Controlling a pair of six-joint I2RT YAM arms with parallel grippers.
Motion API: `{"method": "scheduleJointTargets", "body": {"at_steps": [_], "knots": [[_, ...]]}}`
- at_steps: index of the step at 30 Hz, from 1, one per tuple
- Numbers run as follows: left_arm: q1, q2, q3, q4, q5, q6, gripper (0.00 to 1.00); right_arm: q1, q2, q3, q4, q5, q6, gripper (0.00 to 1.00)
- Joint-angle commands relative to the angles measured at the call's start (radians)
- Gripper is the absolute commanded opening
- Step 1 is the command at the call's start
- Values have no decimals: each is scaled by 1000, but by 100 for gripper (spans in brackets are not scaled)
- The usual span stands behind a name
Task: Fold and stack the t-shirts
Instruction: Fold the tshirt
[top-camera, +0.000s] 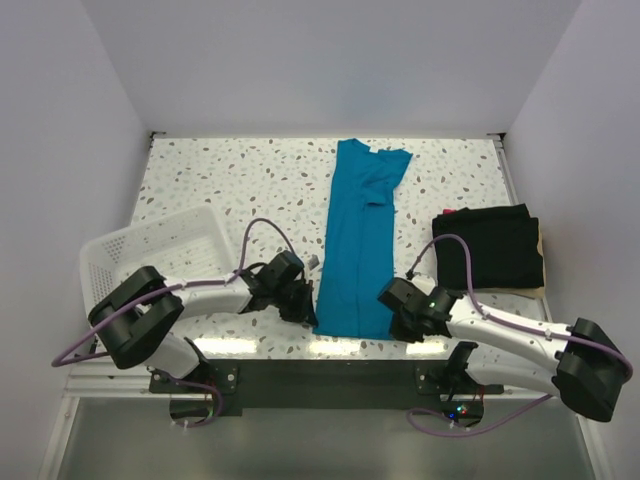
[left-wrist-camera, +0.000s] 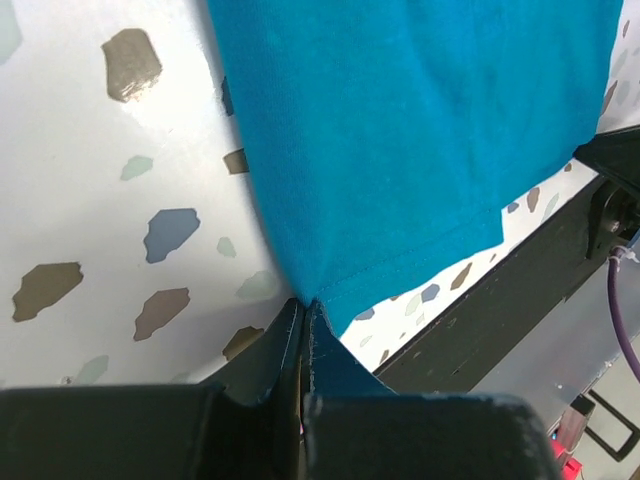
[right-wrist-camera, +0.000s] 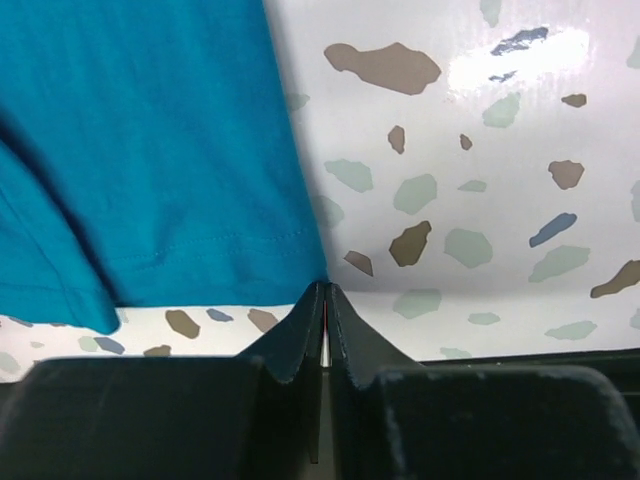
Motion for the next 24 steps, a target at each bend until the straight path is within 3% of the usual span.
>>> {"method": "scheduleJointTargets", "body": {"at_steps": [1, 3, 12, 18, 24], "knots": [[-3, -27, -35, -93, -74, 8, 0, -3, -23, -15, -19, 3, 23, 6], [-3, -53, -38, -101, -90, -2, 0, -3, -29, -16, -38, 4, 26, 0], [-10, -87, -70, -53, -56, -41, 0, -3, -17, -1, -15, -6, -5, 0], [-17, -111, -75, -65, -64, -60, 0, -3, -88, 27, -29, -6, 13, 18], [-26, -105, -70, -61, -64, -66, 0, -3, -113, -44, 82, -48, 30, 32]]}}
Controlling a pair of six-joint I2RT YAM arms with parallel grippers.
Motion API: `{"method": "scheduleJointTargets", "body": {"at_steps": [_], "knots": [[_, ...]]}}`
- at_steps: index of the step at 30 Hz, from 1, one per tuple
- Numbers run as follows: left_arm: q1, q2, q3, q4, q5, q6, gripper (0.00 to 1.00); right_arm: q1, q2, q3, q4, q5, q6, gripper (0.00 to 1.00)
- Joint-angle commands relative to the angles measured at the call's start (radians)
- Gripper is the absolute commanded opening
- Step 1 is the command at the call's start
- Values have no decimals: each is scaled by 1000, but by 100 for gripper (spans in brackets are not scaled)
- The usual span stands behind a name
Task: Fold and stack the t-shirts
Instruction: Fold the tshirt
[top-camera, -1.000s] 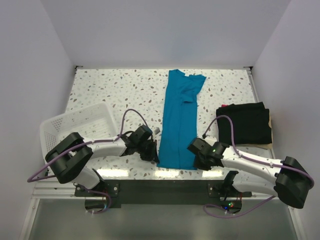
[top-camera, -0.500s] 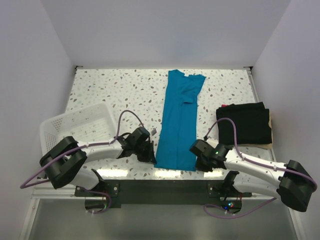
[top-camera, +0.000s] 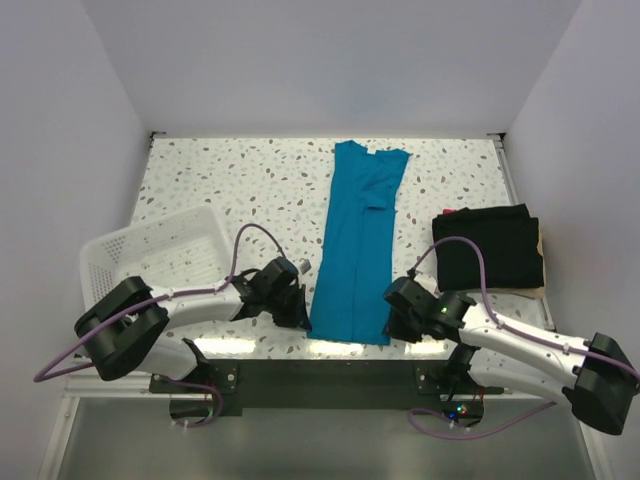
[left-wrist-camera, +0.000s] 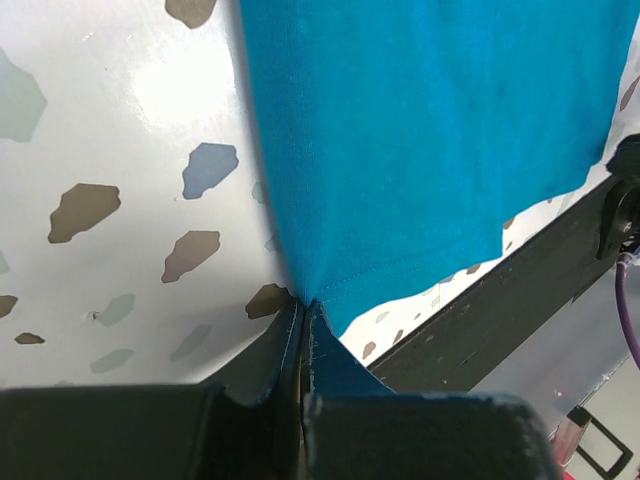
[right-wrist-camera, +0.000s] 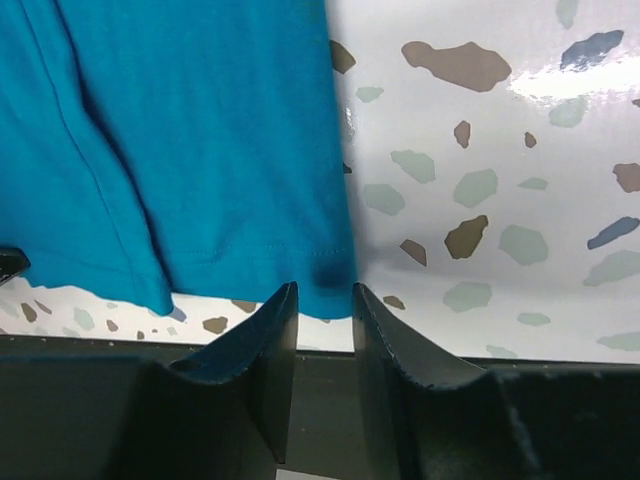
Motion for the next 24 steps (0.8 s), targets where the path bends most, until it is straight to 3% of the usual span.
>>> {"method": "scheduleJointTargets", "body": {"at_steps": [1, 10, 12, 17, 24], "knots": [[-14, -9, -2, -25, -13, -12, 0, -3, 20, -32, 66, -16, 19, 33], [-19, -7, 5, -38, -19, -11, 0, -3, 105, -61, 140, -50, -1, 36], [-19, -6, 4, -37, -21, -12, 0, -3, 111, -69, 163, -59, -5, 30], [-25, -13, 2, -58, -31, -12, 0, -1, 116, -56, 131, -75, -15, 1], [-51, -78, 7, -133, -65, -26, 0, -1, 7, -52, 23, -119, 20, 0]]}}
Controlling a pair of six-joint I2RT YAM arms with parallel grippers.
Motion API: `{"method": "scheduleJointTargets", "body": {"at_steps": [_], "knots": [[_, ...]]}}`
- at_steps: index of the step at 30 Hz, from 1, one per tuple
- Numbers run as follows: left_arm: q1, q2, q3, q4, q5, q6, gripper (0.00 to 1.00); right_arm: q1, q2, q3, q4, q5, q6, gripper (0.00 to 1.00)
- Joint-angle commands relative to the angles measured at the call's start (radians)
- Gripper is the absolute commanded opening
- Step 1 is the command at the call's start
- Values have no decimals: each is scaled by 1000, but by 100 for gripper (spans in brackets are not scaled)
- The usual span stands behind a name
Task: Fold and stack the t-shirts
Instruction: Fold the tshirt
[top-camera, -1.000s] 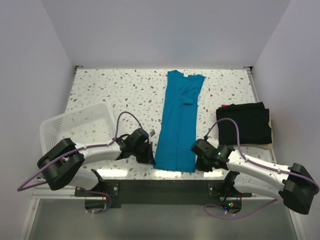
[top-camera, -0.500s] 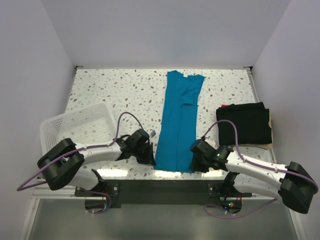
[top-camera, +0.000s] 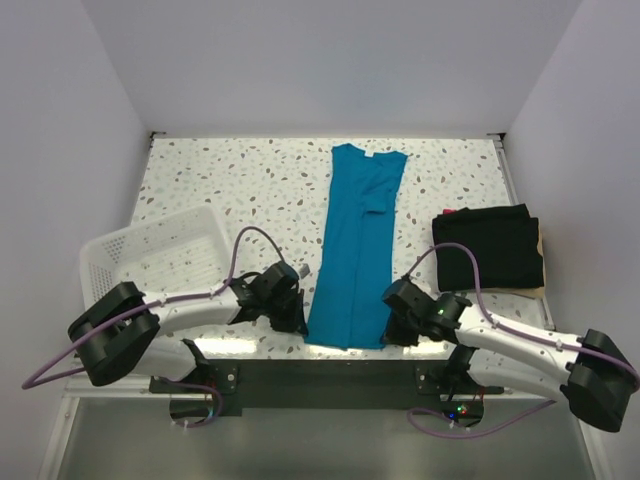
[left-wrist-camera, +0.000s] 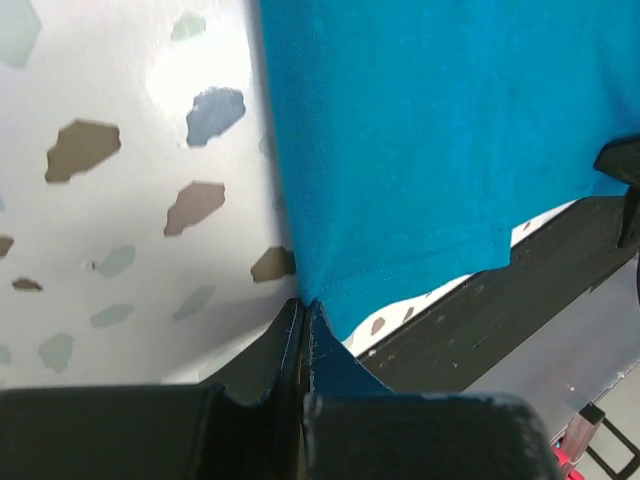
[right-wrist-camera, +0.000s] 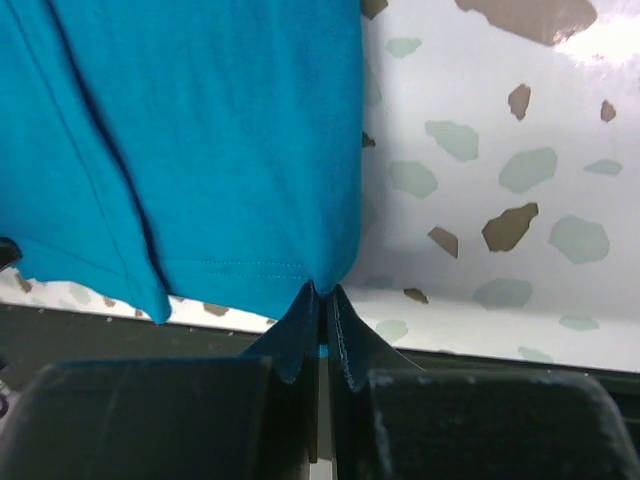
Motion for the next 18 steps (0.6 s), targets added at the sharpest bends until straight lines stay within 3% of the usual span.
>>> {"method": "scheduleJointTargets", "body": {"at_steps": [1, 9, 14, 18], "knots": [[-24, -67, 9, -89, -37, -22, 0, 1, -64, -3, -89, -27, 26, 0], [-31, -148, 69, -126, -46, -45, 0, 2, -118, 86, -171, 8, 42, 0], [-18, -98, 161, -134, -92, -18, 0, 1, -63, 210, -203, 132, 31, 0], [55, -33, 213, -118, -81, 27, 0, -8, 16, 287, -201, 221, -10, 0]]}}
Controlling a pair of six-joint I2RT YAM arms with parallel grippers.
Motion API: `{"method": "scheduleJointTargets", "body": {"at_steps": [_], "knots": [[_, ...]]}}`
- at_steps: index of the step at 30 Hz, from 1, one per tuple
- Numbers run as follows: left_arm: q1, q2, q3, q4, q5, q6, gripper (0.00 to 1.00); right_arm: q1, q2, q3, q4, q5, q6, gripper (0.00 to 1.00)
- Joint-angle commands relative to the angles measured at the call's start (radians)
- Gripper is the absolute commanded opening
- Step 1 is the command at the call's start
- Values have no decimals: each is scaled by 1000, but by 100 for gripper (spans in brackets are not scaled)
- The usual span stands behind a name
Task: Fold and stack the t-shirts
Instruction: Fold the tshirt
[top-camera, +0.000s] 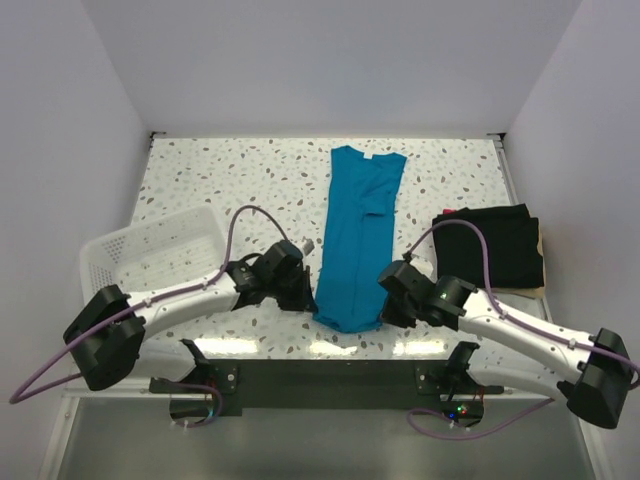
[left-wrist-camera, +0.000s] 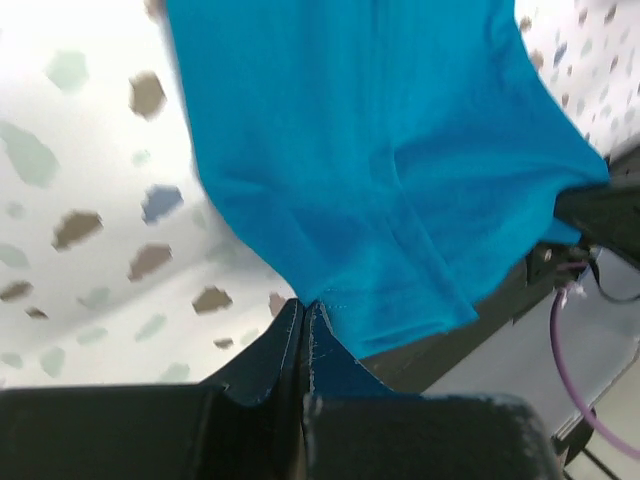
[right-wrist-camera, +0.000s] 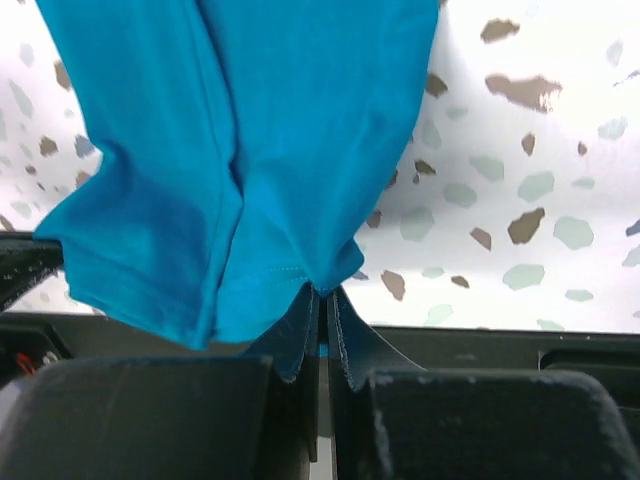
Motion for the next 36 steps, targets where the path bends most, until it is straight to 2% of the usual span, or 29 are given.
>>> {"method": "scheduleJointTargets", "body": {"at_steps": [1, 5, 8, 11, 20, 27, 36], "knots": [[75, 60, 71, 35, -7, 55, 0, -12, 61, 90, -29, 137, -35, 0], [135, 138, 150, 57, 34, 98, 0, -75, 127, 139, -4, 148, -98, 0], [167, 204, 221, 49, 42, 132, 0, -199, 150, 155, 46, 110, -173, 0], [207, 267, 289, 53, 50, 158, 0, -272, 214, 197, 96, 71, -255, 0], [326, 541, 585, 36, 123, 230, 0, -480, 515, 423, 158, 4, -463, 0], [392, 742, 863, 2, 178, 246, 0, -583, 725, 618, 154, -41, -547, 0], [448, 953, 1101, -27, 231, 214, 0, -675, 928, 808, 137, -91, -610, 0]]}}
